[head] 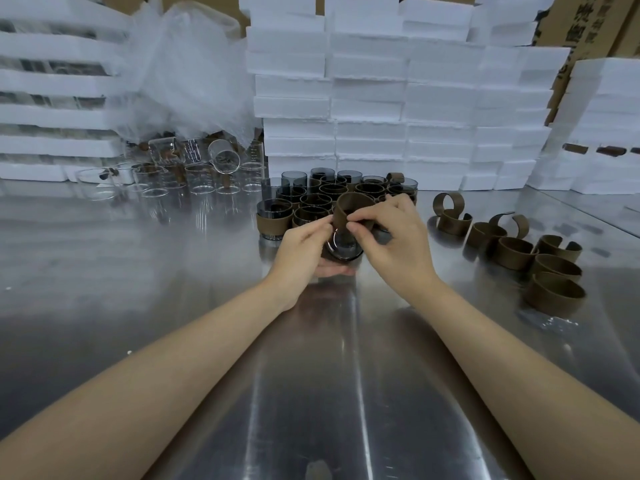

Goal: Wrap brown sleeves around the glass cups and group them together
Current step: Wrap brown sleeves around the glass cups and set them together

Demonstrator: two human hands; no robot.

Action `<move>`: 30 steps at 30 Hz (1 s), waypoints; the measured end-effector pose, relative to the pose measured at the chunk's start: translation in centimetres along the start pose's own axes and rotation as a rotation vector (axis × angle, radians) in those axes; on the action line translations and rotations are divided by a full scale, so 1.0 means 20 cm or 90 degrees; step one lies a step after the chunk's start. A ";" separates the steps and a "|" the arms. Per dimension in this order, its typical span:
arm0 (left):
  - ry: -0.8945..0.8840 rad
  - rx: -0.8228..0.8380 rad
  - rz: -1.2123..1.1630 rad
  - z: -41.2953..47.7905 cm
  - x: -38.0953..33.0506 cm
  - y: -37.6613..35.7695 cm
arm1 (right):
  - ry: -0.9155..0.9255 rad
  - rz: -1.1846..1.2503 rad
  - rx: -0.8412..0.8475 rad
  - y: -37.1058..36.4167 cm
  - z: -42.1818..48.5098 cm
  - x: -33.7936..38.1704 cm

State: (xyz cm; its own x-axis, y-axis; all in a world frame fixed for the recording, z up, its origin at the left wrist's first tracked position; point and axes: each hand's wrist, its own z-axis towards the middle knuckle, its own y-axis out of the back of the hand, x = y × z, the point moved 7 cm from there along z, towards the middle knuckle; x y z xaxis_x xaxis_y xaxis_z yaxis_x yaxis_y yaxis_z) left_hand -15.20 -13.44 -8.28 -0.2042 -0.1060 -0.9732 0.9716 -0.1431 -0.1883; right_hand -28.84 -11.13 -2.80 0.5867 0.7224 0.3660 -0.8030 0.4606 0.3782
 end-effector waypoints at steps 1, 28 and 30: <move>0.013 -0.010 0.001 0.00 0.00 0.00 | 0.023 -0.003 0.012 -0.01 0.00 0.01; -0.078 0.068 0.103 0.00 -0.05 -0.02 | -0.162 0.010 0.136 -0.09 -0.01 -0.08; -0.077 0.061 0.111 0.00 -0.05 -0.02 | -0.136 -0.007 0.156 -0.09 -0.01 -0.08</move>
State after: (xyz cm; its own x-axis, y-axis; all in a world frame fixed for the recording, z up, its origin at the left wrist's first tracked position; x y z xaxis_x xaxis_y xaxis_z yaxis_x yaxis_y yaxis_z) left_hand -15.35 -13.37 -7.23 -0.0520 -0.2535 -0.9659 0.9790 -0.2038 0.0008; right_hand -28.28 -12.97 -4.19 0.6248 0.5819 0.5206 -0.7624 0.3111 0.5674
